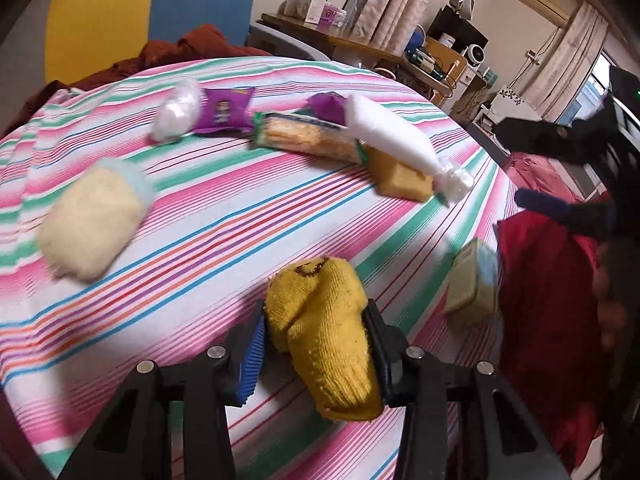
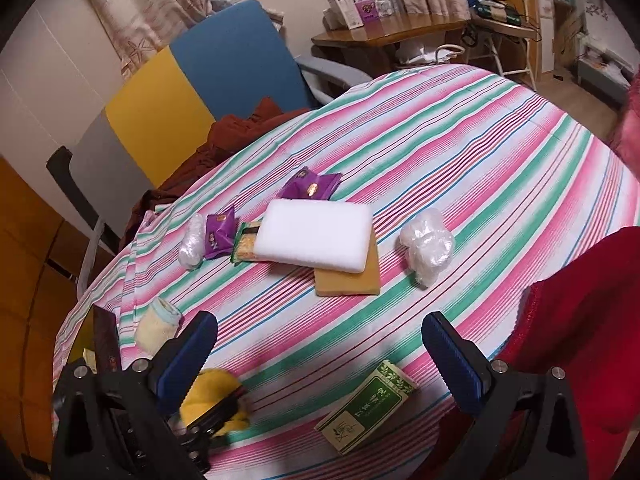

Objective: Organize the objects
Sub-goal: 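Grasp the green tea box with the right tool while the left tool holds the sock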

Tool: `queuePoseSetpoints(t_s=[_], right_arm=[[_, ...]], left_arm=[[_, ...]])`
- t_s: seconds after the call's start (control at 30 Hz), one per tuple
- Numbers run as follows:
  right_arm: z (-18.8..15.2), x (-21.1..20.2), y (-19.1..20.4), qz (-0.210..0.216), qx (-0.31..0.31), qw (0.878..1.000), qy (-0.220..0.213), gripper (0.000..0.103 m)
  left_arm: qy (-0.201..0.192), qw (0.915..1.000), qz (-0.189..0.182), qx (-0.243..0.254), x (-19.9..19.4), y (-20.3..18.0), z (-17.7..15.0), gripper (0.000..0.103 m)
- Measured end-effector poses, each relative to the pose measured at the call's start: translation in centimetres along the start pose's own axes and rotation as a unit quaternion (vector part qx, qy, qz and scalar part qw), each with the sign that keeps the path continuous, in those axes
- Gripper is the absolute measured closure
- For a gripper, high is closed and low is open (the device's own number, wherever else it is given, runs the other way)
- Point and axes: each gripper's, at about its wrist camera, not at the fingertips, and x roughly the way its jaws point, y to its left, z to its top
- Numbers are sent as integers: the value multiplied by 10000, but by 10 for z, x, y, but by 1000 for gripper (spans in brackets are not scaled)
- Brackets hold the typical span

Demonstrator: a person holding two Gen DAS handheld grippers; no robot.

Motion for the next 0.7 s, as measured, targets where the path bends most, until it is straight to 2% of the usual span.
queuePoseSetpoints(t_s=[0.17,0.23,0.33,0.4,0.43,0.47,0.6,0.63,0.7], right_arm=[[0,4,3,24,-100,9998,162,0],[2,12,6,37,-257,9987,450,0],[3,27,18,-72,-819,9904,1108,0],[2,34,27,-348,-1466,9783,1422,0],[0,40,32,-496,-1982,9642,1689,0],[0,40,32,-496,-1982,9642,1689,0],[-15,59,40,-656,-2918,9228,2429,0],[-18,63,42,-730,-3071,9147,2524,0],[-20,69,45,-834,-3197,9063,2635,0]], left_arm=[[-217,9997,-62,-3,-14,14,-20,56],[-273,9996,-101,1,-12,14,-21,56],[-357,9992,-97,151,-15,13,-24,56],[-430,9989,-141,146,-16,15,-26,56],[-456,9987,-203,88,-16,18,-26,56],[-459,9987,-236,55,-16,19,-27,56],[-472,9986,-238,56,-15,20,-26,56],[-478,9986,-230,62,-15,20,-25,56],[-476,9985,-249,45,-15,21,-25,56]])
